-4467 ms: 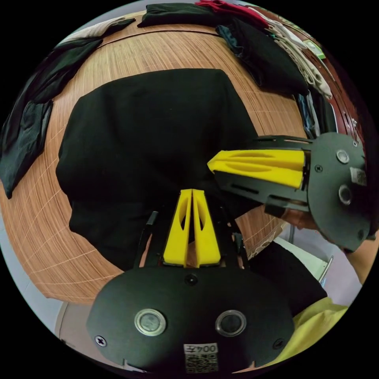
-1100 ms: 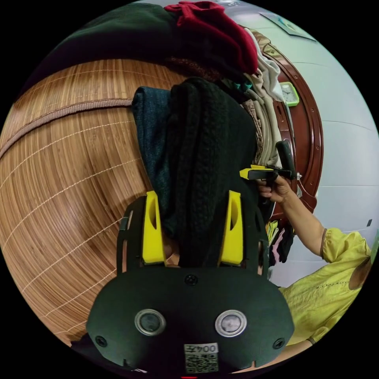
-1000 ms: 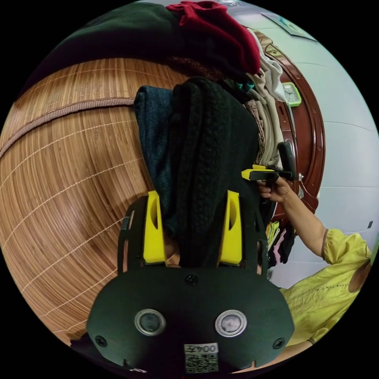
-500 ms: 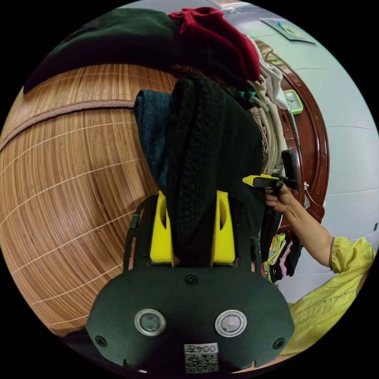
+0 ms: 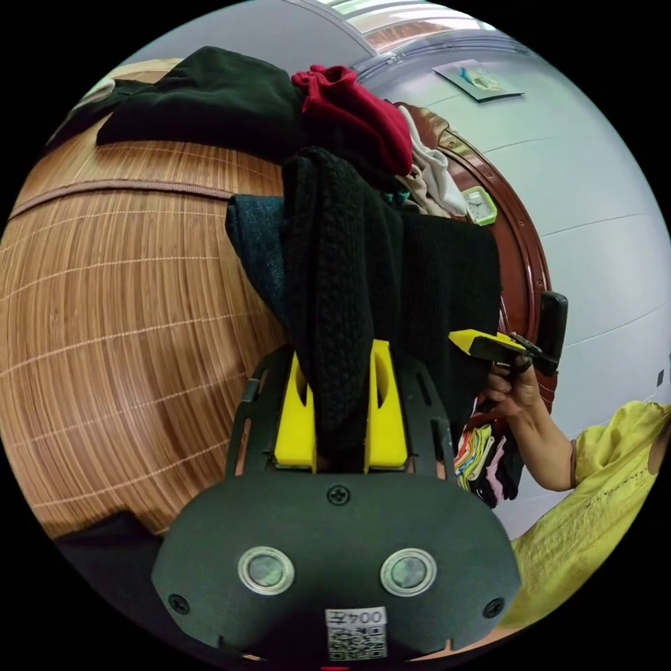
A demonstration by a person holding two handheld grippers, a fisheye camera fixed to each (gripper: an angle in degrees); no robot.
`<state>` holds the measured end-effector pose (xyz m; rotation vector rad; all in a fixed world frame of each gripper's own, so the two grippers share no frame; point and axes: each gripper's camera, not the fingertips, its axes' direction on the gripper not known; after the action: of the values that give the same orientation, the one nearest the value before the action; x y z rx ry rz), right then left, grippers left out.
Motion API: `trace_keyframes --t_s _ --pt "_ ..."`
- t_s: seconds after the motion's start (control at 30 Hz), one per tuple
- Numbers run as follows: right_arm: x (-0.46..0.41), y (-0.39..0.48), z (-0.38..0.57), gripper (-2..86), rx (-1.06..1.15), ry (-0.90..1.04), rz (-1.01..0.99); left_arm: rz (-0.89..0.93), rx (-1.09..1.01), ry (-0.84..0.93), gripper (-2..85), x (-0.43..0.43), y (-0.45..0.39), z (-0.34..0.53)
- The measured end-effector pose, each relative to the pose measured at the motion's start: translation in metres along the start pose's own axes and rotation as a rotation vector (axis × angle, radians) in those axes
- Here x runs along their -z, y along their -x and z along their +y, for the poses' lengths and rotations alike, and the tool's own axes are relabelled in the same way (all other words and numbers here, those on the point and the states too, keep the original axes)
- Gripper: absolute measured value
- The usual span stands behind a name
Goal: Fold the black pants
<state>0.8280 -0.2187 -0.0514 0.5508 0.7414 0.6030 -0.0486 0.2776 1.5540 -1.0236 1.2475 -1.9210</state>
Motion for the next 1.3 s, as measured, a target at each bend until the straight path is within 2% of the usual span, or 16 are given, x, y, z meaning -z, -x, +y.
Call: trace_keyframes --t_s 0.2,0.3,0.5,0.6,0.77,0.83,0.93,1.1,1.3 --pt "0.004 0.009 0.017 12.0 0.025 -0.044 -0.045 -0.023 -0.035 -0.043 13.4 0.036 -0.022 0.017" --pt "-0.011 -0.005 0.023 12.0 -0.007 -0.050 -0.135 -0.029 0.004 -0.042 13.4 0.047 -0.013 0.023" --pt "-0.085 -0.040 0.039 12.8 -0.057 0.069 -0.290 -0.163 0.046 0.099 13.4 0.052 0.011 0.034" --pt "-0.101 -0.061 0.050 15.0 -0.077 0.061 -0.348 -0.143 0.082 0.118 13.5 0.055 0.028 0.033" --pt "-0.120 -0.125 0.059 18.5 -0.121 0.164 -0.423 -0.136 0.089 0.163 13.8 0.051 0.035 0.024" --pt "-0.131 -0.157 0.062 21.5 -0.134 0.175 -0.544 -0.127 0.103 0.165 13.9 0.051 0.041 0.022" --pt "-0.156 -0.180 0.061 23.6 -0.140 0.249 -0.598 -0.104 0.114 0.160 14.0 0.051 0.047 0.022" --pt "-0.192 -0.203 0.063 23.2 -0.134 0.311 -0.686 -0.072 0.111 0.158 14.0 0.054 0.056 0.019" --pt "-0.234 -0.229 0.069 21.6 -0.136 0.355 -0.885 -0.016 0.109 0.152 13.8 0.056 0.070 0.017"
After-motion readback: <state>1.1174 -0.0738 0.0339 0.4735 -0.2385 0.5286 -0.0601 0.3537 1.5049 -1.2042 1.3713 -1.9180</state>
